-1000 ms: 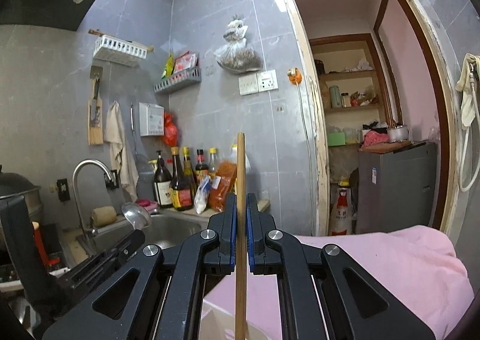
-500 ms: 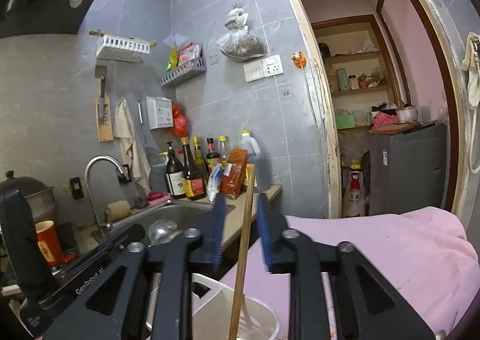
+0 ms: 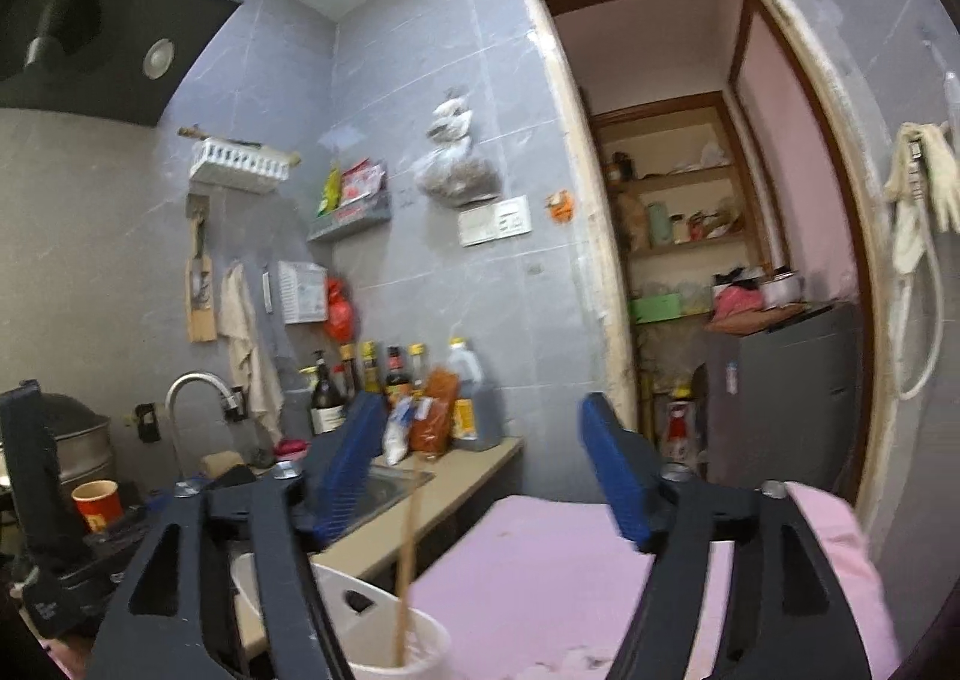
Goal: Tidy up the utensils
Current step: 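Open both grippers to drop the spoon and chopstick into the holder, then grasp a wooden chopstick with the left gripper while the right gripper grasps another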
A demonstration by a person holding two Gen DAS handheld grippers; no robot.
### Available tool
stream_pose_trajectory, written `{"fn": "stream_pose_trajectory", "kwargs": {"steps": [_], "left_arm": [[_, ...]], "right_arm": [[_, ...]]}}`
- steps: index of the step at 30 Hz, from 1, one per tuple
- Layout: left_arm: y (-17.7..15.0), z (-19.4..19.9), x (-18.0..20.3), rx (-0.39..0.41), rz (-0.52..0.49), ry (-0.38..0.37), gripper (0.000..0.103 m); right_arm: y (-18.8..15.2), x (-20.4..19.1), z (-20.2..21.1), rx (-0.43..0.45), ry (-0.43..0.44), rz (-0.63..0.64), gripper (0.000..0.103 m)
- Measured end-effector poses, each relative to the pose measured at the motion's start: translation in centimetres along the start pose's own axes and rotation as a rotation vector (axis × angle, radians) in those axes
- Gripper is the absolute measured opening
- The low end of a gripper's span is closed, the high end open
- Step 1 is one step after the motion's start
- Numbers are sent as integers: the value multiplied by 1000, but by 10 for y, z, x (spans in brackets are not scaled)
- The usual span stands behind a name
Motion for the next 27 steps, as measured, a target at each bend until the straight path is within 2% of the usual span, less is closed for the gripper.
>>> {"fn": "stream_pose_trajectory", "kwargs": {"steps": [3,4,6,8,14,20,27], "left_arm": [[-4,6,17,-5,-15,-32,93],[-8,10,25,-8,-18,-53,94],[-12,14,37,-19,-29,-86,95],[-17,18,50,-41,-45,-126,96],[-33,22,80,-102,-84,-192,100],[-61,22,109,-207,-155,-239,100],[-100,17,137,-311,-236,-263,100]], "right_arm": [[3,19,22,3,-57,8,84],[3,25,29,4,-71,7,86],[3,37,44,0,-112,15,98],[2,46,57,-10,-142,28,103],[-7,70,92,-68,-224,76,103],[-29,92,108,-209,-259,79,103],[-70,118,113,-380,-299,18,101]]}}
Point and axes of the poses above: each gripper's, at about its wrist camera, not at the fingertips, and z roughly against the way its jaws point, x to its right, y to its top, the point moved 3 cm from there along -z, roughly the way its jaws point, and after that the axes turned 8 degrees about y, right-handed, at the moved point
